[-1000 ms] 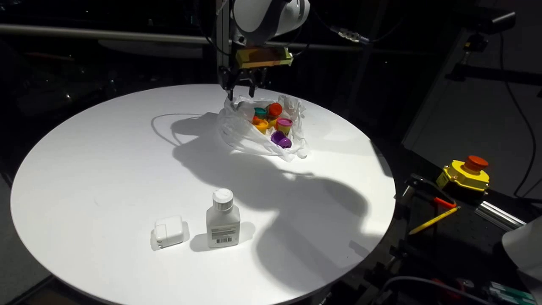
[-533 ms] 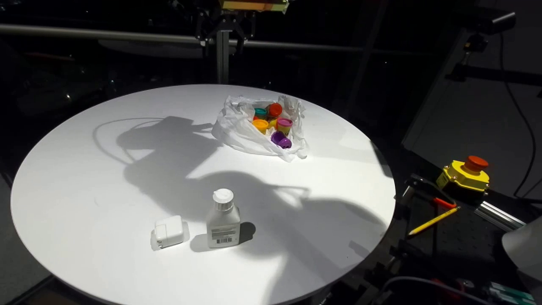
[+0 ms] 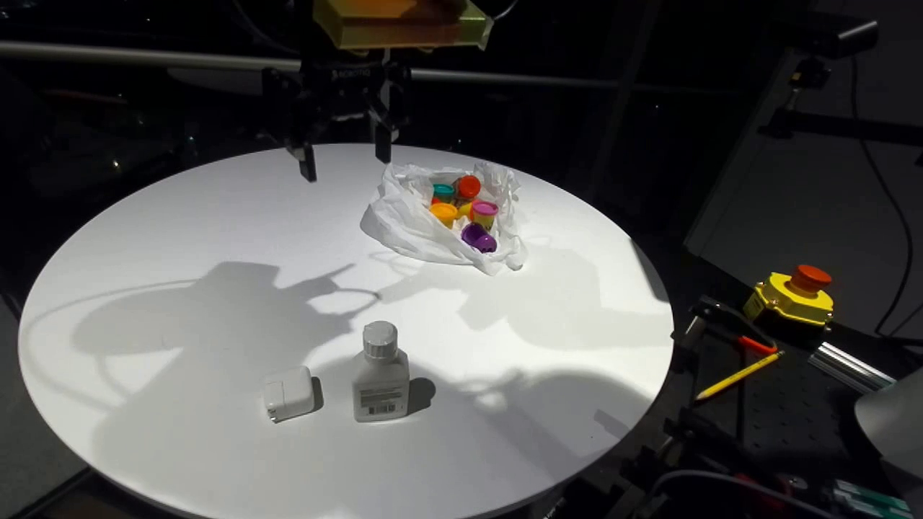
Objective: Pick up all the objects surrounding the white plate and arrange them on the plate
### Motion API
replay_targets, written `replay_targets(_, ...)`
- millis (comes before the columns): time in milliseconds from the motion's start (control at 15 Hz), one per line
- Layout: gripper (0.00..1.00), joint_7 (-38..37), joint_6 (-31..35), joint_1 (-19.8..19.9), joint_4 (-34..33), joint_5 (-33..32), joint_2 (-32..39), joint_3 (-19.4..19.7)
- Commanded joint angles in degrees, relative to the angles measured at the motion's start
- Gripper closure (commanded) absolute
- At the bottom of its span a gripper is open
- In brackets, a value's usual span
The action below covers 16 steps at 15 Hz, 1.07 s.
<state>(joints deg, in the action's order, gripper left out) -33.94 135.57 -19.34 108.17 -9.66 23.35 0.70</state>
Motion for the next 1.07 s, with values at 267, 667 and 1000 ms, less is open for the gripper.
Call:
replay_targets(267,0.0,3.4,-7.9,-0.1,2.8,6.1,3.4,-7.2)
replay_targets(667,0.0,7.3,-10.3,-1.8,3.3,4.5,5.1,-8.9)
replay_targets(1000,0.0,9.5,-9.9,-3.8,4.3,0.7,5.9,-8.1)
